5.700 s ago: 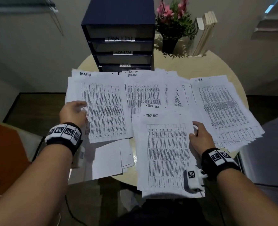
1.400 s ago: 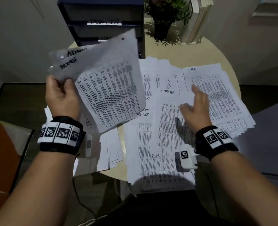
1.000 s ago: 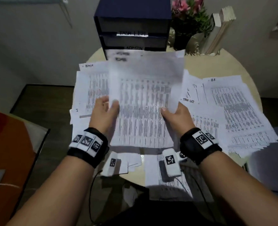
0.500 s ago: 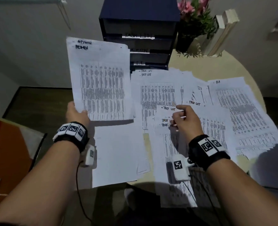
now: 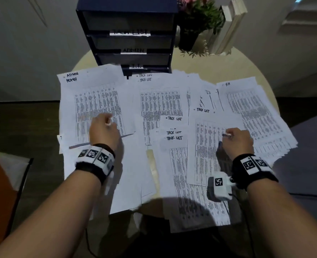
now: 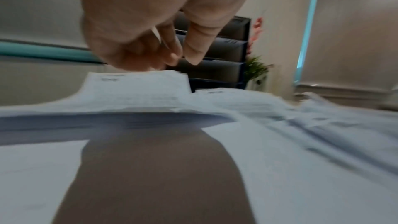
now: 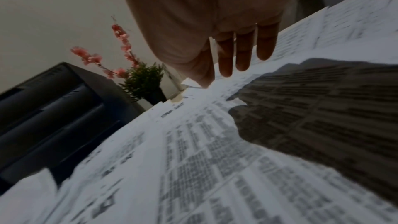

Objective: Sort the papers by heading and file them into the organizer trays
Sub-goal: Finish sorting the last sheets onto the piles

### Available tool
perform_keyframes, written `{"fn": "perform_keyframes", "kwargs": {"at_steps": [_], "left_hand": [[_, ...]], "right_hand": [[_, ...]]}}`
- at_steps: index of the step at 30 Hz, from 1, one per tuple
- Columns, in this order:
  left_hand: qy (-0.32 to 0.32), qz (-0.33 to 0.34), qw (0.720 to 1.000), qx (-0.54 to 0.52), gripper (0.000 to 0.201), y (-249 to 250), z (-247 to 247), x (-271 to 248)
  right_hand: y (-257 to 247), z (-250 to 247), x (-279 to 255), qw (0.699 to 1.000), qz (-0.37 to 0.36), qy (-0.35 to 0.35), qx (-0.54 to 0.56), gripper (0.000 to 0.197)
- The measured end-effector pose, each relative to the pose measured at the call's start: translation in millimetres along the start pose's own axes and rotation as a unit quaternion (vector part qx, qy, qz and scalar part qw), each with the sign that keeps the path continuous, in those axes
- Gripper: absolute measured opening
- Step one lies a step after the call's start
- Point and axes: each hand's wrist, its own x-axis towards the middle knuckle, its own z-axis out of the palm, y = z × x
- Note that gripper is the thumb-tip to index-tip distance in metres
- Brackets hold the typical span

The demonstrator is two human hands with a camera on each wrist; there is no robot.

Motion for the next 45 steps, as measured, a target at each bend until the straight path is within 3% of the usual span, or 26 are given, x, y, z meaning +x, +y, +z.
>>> {"fn": "perform_keyframes", "kwargs": {"at_steps": [4,7,10,13,16,17,21,24,26,29,32,34,37,38,40,43,45], "left_hand": [[-0.182,-0.008,0.978,-0.104,0.019,33,42,-53],[-0.256,0.076,0.963,0.027,0.036,45,68,-71],[-0.291,0.091,0.942,0.14,0.068,45,84,-79],[-0.27,0.081,0.946,0.158,0.072,40,93,-88],[-0.251,0.079,0.949,0.172,0.073,39,96,-90],[-0.251,0.076,0.948,0.18,0.071,39,97,-89],[-0.249,0.06,0.948,0.191,0.049,42,100,-86],[-0.211,0.039,0.972,0.093,0.012,44,99,-92],[-0.195,-0.024,0.98,-0.035,0.013,43,101,-100],[-0.195,-0.091,0.96,-0.18,0.021,43,102,-115],[-0.212,-0.083,0.951,-0.208,0.024,38,103,-123],[-0.235,-0.083,0.946,-0.205,0.021,39,103,-124],[-0.256,-0.11,0.938,-0.209,0.018,46,98,-123],[-0.241,-0.12,0.939,-0.216,0.018,49,96,-122],[-0.192,-0.139,0.94,-0.245,0.025,48,96,-115],[-0.153,-0.071,0.982,-0.088,0.014,44,94,-100],[-0.176,-0.05,0.983,0.017,0.026,41,95,-95]], "right_hand": [[21,-7,2,0.997,0.078,-0.012,-0.005,0.044],[31,-8,5,0.995,0.09,-0.046,0.021,0.059],[32,-9,9,0.993,0.081,-0.072,0.056,0.076],[31,-11,12,0.977,0.1,-0.063,0.178,0.078],[41,-15,14,0.966,0.069,-0.065,0.238,0.037],[45,-19,16,0.967,0.056,-0.085,0.235,0.026],[61,-39,13,0.942,0.036,-0.234,0.236,0.016],[74,-39,0,0.919,0.022,-0.328,0.216,0.017],[76,-35,-12,0.907,0.0,-0.353,0.228,0.02],[71,-30,-26,0.927,-0.064,-0.304,0.208,0.024],[68,-21,-28,0.934,-0.068,-0.234,0.261,0.037],[67,-16,-27,0.92,-0.083,-0.236,0.302,0.042],[52,-30,-37,0.864,-0.024,-0.272,0.423,0.029],[52,-30,-37,0.85,-0.016,-0.283,0.444,0.027],[55,-29,-36,0.852,-0.031,-0.271,0.448,0.026],[62,-29,-35,0.877,-0.035,-0.24,0.415,0.046],[67,-27,-37,0.883,-0.047,-0.244,0.399,0.063]]}}
